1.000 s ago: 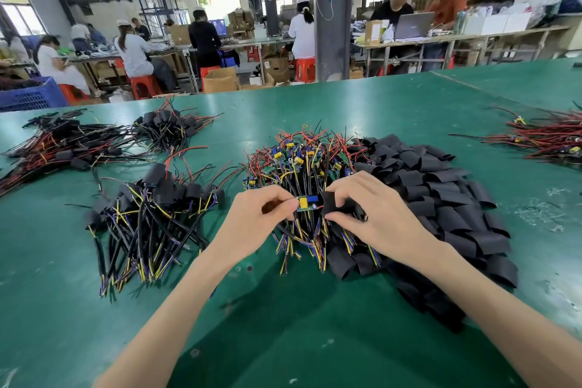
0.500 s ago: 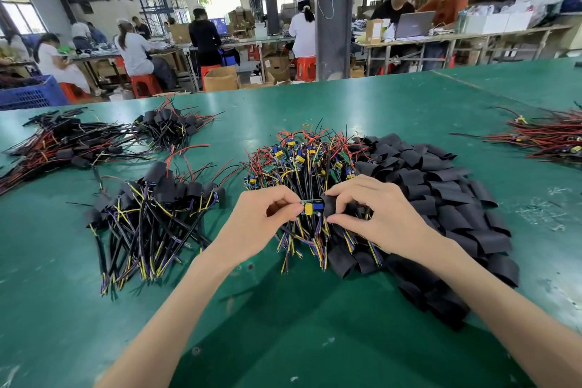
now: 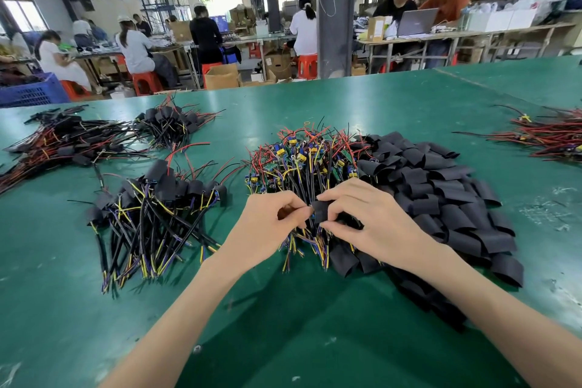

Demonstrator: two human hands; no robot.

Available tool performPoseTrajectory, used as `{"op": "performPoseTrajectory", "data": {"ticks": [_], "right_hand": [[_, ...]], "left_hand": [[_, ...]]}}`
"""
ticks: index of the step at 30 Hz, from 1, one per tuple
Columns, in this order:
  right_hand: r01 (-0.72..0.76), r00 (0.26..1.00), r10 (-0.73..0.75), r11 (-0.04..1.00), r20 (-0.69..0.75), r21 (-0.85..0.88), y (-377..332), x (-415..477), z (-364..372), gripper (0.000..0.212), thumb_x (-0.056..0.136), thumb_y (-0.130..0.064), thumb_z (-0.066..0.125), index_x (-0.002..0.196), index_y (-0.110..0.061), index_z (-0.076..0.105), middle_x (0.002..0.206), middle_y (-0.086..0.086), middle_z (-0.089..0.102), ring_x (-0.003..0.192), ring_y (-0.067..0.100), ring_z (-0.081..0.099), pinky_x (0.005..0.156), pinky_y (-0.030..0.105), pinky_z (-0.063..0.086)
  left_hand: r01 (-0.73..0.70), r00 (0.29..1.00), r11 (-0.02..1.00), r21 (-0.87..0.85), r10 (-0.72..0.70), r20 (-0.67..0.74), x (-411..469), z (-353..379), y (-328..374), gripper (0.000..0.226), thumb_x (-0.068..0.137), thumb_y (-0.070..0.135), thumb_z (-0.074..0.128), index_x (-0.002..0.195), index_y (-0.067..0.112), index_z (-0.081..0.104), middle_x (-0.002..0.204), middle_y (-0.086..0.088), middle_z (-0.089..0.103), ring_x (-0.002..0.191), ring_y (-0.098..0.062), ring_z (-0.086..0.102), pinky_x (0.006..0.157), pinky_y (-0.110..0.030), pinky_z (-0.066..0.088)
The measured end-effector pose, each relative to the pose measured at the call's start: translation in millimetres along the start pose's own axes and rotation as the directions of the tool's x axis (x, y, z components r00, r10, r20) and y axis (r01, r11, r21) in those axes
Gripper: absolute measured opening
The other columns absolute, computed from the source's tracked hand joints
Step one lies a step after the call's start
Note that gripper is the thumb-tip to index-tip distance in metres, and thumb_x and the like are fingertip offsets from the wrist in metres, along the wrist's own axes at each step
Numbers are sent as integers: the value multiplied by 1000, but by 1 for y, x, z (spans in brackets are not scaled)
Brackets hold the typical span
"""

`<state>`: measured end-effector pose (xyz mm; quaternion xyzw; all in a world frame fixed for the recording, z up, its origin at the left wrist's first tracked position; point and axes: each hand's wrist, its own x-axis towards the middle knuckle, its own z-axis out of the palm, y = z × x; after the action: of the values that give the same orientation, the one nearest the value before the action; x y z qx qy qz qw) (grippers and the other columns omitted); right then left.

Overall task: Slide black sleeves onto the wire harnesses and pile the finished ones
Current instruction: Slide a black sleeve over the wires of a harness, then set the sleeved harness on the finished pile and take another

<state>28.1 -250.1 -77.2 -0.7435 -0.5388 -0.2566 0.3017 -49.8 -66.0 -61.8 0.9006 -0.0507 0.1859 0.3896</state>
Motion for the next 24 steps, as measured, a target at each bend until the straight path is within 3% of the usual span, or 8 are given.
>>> {"op": "performPoseTrajectory", "data": {"ticks": [5, 9, 12, 15, 17, 19, 22, 24], "right_hand": [[-1, 1000, 1, 1000, 2, -15, 0, 0, 1, 16, 77, -12, 77, 73, -8, 62, 102, 4, 67, 95, 20, 58, 84, 34, 47], [-2, 1000, 3, 1000, 12, -9, -2, 0, 3, 16, 78, -13, 76, 74, -8, 62, 102, 3, 66, 97, 19, 57, 85, 32, 46], [-38, 999, 37, 998, 15, 42, -2, 1, 2, 14, 81, -17, 74, 79, -8, 64, 110, 3, 65, 104, 17, 57, 92, 30, 44], [-130, 985, 130, 991, -110, 6, 6, 4, -9, 14, 87, -22, 67, 88, -9, 67, 117, 2, 63, 109, 16, 56, 99, 29, 41], [-247, 953, 218, 961, -212, -124, 20, 5, -21, 7, 89, -17, 64, 89, -10, 66, 107, 2, 65, 103, 20, 57, 93, 33, 43], [-433, 899, 388, 860, -204, -271, 38, 0, -33, 6, 90, -12, 59, 85, -11, 63, 94, 3, 64, 93, 27, 55, 82, 37, 43], [-640, 739, 673, 684, -38, -350, 58, -8, -43, 7, 86, -13, 58, 88, -13, 65, 90, 4, 64, 92, 28, 57, 79, 37, 46], [-700, 674, 735, 668, 78, -253, 58, -9, -43, 15, 83, -19, 66, 97, -16, 67, 99, 3, 68, 96, 24, 60, 87, 36, 47]], "left_hand": [[10, 999, 999, 47, -8, -46, 1, 4, -1, 11, 85, 12, 68, 74, 13, 70, 59, 11, 64, 48, 1, 46, 53, -10, 34], [23, 999, 1000, -8, -23, -48, 2, 3, -2, 1, 83, 12, 71, 83, 12, 71, 70, 2, 69, 56, -2, 52, 59, -13, 41], [-10, 998, 1000, -8, 10, -56, 2, 1, -1, 8, 82, 6, 70, 77, 12, 69, 65, 2, 66, 53, 0, 46, 56, -10, 35], [-15, 984, 1000, 13, 17, -175, 6, -8, -3, 9, 81, 3, 69, 76, 11, 69, 65, 1, 64, 55, 0, 46, 57, -10, 36], [16, 952, 1000, 9, -13, -305, 11, -22, -8, 10, 81, 6, 69, 76, 14, 68, 68, -1, 65, 59, -3, 50, 61, -17, 40], [48, 890, 998, 39, -26, -455, 16, -42, -18, 11, 82, 10, 69, 78, 19, 66, 71, 2, 65, 65, -9, 53, 67, -24, 42], [152, 777, 962, 228, 26, -629, 18, -71, -42, 1, 84, 19, 68, 85, 18, 68, 90, -5, 64, 87, -21, 53, 77, -26, 32], [286, 687, 912, 295, 19, -726, 17, -85, -62, 11, 84, 26, 67, 88, 16, 70, 103, -11, 60, 104, -29, 46, 84, -28, 27]]}}
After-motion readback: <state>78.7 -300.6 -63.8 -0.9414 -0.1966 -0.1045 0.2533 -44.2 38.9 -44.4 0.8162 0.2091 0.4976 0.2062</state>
